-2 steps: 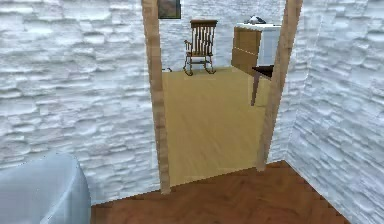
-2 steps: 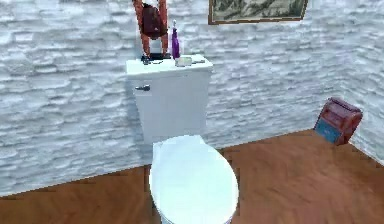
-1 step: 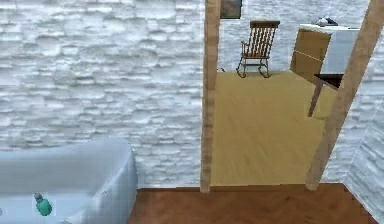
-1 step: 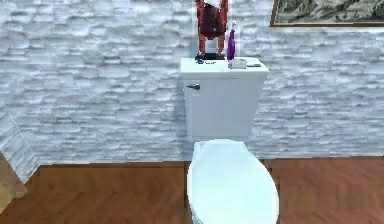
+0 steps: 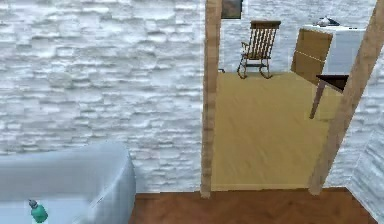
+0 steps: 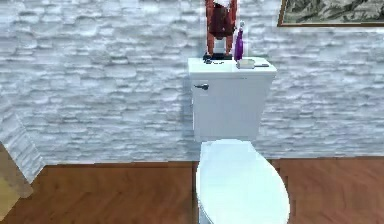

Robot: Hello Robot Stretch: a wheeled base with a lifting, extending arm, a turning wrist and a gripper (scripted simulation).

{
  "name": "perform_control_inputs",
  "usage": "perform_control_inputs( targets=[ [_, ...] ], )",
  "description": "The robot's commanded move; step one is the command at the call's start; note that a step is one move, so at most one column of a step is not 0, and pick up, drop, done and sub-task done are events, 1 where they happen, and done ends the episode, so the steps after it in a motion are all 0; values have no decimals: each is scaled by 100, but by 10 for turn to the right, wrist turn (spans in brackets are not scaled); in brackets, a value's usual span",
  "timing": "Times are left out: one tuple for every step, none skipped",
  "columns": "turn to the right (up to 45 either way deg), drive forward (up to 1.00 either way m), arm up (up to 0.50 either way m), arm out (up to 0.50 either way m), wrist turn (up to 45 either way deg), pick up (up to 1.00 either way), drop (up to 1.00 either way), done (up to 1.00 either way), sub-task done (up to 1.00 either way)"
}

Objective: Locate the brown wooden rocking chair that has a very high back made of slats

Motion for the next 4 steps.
perform_control_inputs(
  targets=[
    [330,0,0,0,0,0,0,0,0],
    [0,100,0,0,0,0,0,0,0],
    [0,25,0,0,0,0,0,0,0],
    [-330,0,0,0,0,0,0,0,0]
  ],
)
